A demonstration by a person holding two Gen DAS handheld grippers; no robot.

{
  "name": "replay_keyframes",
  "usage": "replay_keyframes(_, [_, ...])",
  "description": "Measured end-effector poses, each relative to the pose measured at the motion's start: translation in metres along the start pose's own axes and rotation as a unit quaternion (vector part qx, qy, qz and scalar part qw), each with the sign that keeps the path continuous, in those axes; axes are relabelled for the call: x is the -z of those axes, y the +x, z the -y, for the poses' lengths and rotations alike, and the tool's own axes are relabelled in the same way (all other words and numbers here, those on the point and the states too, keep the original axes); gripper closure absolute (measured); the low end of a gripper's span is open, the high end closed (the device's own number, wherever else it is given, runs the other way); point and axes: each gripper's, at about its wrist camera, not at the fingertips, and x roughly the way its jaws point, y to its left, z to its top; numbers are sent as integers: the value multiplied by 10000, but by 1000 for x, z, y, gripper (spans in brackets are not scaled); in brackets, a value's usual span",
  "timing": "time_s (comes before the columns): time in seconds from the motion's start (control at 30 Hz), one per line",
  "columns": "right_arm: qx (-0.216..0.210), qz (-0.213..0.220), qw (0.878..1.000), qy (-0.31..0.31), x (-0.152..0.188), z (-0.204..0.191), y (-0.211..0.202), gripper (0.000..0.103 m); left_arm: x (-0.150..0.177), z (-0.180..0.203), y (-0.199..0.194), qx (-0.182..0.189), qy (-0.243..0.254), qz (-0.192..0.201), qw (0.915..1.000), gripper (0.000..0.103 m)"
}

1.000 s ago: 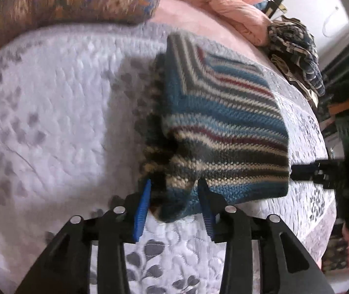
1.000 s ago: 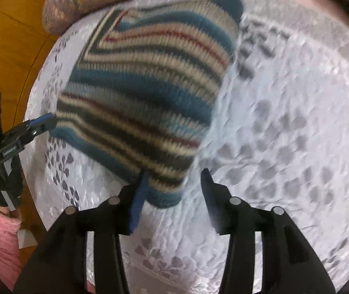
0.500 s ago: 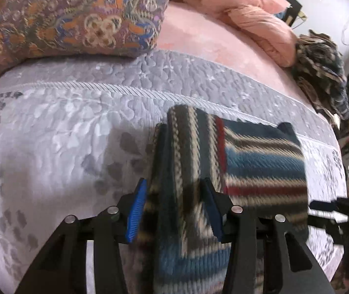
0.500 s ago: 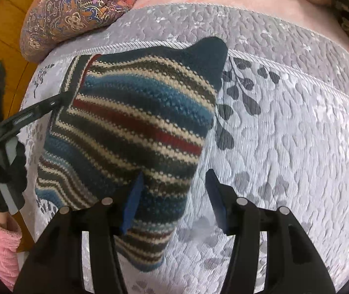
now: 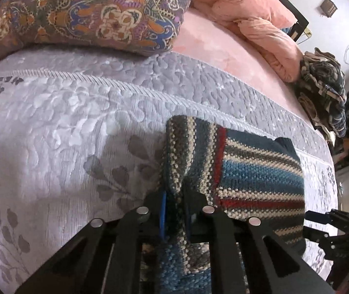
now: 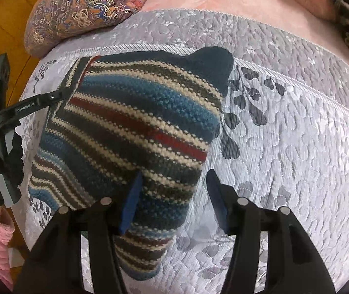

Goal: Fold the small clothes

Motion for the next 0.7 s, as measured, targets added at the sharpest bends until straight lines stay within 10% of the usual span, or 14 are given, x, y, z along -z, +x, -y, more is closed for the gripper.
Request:
replay_keyframes(0.5, [-96,-44,9996,259,4,14,14,36,9,-13,11,-5,-147,-90,9999,78])
replay_keyframes(0.7, [-401,-59,9973,609,9,24,0,38,18,-17,-18,-21,-221,-98,9997,58])
